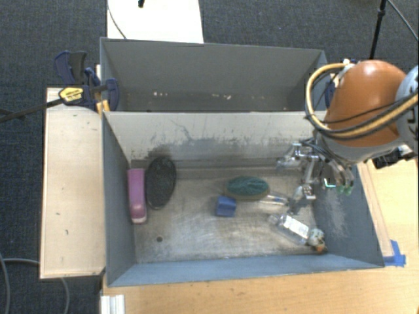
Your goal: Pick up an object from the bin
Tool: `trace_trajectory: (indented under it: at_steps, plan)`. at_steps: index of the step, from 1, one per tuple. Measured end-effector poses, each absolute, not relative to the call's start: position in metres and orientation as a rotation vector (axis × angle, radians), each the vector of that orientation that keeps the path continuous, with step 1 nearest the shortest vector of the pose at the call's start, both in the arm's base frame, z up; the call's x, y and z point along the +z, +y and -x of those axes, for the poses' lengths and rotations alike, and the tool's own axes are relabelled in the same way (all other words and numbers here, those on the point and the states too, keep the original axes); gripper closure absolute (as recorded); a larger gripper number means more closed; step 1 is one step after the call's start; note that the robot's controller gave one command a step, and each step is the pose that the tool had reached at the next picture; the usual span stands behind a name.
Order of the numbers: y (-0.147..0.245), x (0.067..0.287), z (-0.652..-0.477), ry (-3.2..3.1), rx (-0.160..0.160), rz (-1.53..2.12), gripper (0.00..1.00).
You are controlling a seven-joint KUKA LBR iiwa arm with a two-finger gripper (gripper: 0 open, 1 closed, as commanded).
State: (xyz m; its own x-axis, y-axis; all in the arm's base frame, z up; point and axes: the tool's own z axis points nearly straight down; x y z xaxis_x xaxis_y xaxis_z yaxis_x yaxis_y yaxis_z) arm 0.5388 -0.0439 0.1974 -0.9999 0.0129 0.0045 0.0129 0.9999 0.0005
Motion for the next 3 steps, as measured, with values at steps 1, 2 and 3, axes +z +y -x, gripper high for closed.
trace_trajectory:
  at_steps: [1,2,3]
  plan:
    - [-0.026,0.070,-0.587,-3.147,-0.002,0.064,0.00]
    - [-0.027,0.075,-0.588,-3.153,-0.001,0.062,1.00]
    - [-0.039,0.247,-0.535,-3.113,0.003,-0.483,1.00]
